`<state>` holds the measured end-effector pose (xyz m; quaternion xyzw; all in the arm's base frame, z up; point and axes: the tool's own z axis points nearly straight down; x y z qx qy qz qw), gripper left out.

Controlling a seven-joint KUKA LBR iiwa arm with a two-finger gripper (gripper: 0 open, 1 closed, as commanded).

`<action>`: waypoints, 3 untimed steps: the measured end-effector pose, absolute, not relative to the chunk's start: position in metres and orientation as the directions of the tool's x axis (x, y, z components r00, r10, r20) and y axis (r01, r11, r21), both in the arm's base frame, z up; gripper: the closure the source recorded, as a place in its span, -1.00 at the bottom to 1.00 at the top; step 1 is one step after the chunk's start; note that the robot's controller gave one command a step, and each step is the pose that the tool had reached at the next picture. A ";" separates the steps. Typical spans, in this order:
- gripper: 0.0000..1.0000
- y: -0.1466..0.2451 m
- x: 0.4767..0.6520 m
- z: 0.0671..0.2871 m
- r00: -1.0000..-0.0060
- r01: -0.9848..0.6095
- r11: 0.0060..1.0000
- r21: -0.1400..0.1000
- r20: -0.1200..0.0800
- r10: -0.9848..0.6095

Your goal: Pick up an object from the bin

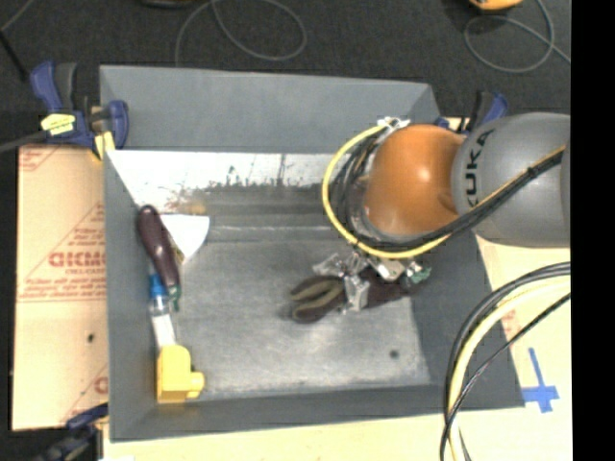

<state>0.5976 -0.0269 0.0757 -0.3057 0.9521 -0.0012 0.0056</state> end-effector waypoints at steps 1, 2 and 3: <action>1.00 -0.027 0.596 0.094 -0.815 -0.580 0.815 -0.002 -0.006 -0.580; 1.00 -0.028 0.599 0.108 -0.815 -0.579 0.816 -0.010 -0.014 -0.579; 1.00 -0.028 0.598 0.116 -0.816 -0.577 0.816 -0.008 -0.011 -0.577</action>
Offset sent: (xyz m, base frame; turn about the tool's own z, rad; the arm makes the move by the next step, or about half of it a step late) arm 0.0000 0.0000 0.0315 0.0000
